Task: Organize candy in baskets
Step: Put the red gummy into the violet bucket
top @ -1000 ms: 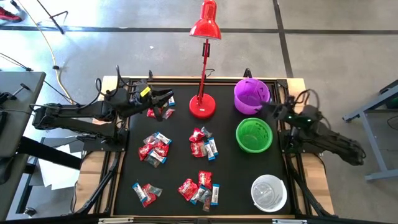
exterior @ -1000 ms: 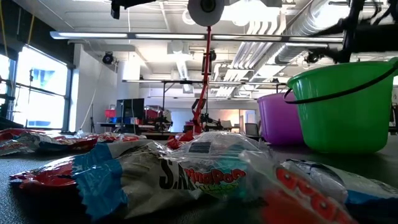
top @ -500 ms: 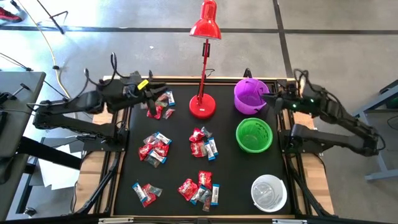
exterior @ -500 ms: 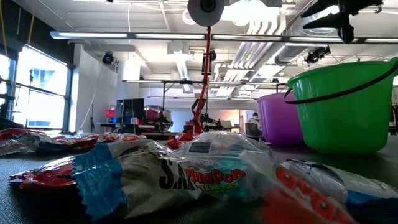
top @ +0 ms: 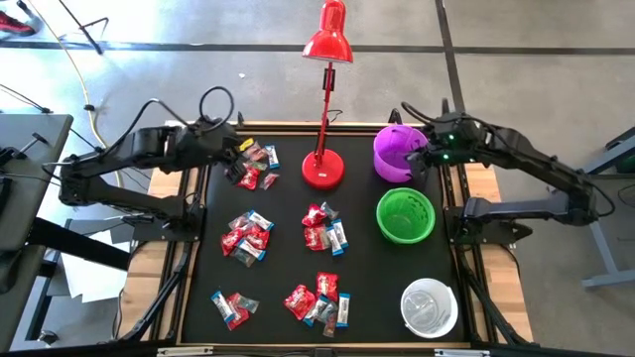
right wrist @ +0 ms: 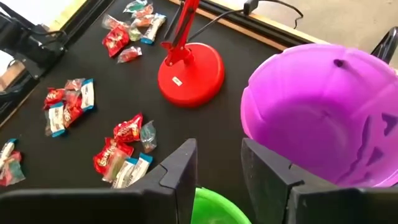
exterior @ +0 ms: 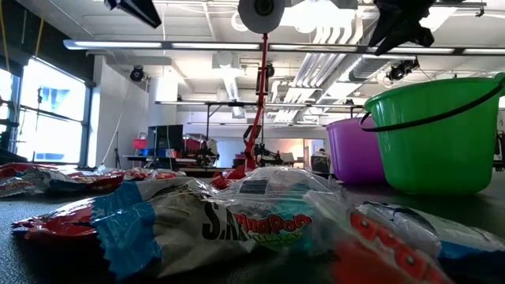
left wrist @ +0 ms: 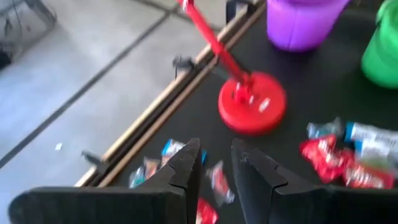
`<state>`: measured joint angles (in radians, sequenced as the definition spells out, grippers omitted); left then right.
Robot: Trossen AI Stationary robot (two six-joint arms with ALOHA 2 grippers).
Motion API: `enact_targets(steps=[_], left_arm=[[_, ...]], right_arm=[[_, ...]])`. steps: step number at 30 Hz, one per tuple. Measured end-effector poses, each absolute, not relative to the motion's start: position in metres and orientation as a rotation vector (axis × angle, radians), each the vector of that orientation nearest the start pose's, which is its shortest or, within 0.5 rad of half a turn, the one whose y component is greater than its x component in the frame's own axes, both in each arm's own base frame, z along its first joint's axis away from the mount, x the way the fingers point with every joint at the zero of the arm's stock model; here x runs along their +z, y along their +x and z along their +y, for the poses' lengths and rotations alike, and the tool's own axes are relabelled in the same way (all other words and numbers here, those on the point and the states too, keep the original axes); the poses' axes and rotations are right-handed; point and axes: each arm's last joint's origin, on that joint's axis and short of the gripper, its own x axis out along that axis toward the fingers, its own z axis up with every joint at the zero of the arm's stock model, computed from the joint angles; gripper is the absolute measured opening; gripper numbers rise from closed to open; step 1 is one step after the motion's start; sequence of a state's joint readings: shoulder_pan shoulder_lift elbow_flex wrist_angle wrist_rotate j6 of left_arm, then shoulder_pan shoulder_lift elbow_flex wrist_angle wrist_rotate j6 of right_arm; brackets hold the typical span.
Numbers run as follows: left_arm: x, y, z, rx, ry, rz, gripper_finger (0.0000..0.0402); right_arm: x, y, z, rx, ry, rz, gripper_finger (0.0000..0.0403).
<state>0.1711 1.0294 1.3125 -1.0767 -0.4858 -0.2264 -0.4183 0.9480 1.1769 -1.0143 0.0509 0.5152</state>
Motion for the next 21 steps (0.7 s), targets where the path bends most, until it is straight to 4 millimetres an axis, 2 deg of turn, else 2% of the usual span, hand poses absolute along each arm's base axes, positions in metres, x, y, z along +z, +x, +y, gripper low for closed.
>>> enact_targets(steps=[7,15,21], left_arm=[[0.37,0.171,0.057,0.685,-0.055,0.994,0.0076],[0.345,0.199,0.075,0.69,-0.056,1.165,0.0076],[0.312,0.219,0.081,0.681,-0.062,1.287,0.0076]], right_arm=[[0.369,0.149,-0.068,-0.65,0.633,0.699,0.0122],[0.36,0.141,-0.064,-0.708,0.701,0.823,0.0122],[0.355,0.133,-0.061,-0.73,0.705,0.928,0.0122]])
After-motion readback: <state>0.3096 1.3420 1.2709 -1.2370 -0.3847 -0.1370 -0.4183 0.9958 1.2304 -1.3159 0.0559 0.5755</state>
